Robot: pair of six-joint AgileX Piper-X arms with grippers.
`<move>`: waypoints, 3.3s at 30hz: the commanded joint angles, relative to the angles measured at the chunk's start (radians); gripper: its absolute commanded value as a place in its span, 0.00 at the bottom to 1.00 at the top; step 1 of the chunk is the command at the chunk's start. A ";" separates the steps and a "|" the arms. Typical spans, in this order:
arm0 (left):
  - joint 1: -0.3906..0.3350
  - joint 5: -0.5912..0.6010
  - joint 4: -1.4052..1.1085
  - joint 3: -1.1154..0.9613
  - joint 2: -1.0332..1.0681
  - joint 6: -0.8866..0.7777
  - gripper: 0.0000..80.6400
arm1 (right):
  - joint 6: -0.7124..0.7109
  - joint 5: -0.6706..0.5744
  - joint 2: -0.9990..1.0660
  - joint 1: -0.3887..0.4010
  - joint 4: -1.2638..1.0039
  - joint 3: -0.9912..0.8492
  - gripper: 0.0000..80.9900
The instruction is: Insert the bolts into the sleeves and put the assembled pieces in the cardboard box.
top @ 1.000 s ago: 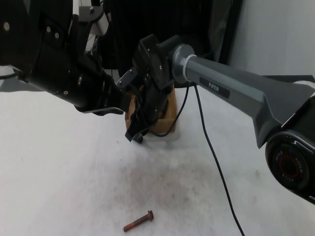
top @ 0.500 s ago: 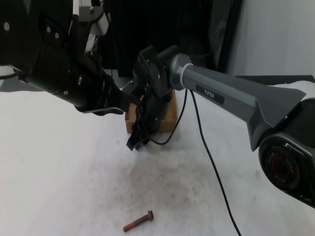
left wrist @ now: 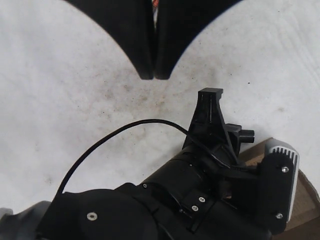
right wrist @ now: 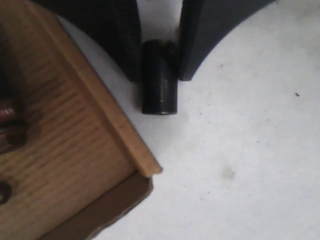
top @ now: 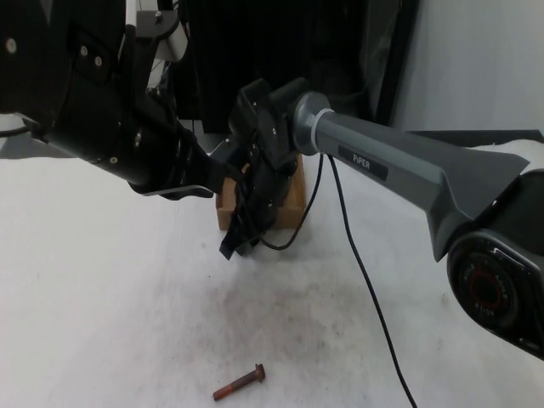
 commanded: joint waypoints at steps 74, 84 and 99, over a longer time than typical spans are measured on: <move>-0.001 0.014 0.034 -0.011 -0.003 0.202 0.00 | 0.146 0.008 -0.517 -0.059 -0.119 0.726 0.41; -0.001 0.014 0.034 -0.011 -0.003 0.202 0.00 | 0.066 -0.028 -0.510 -0.059 -0.119 0.726 0.41; -0.001 0.014 0.041 -0.011 -0.003 0.202 0.00 | -0.015 -0.034 -0.475 -0.062 -0.090 0.729 0.41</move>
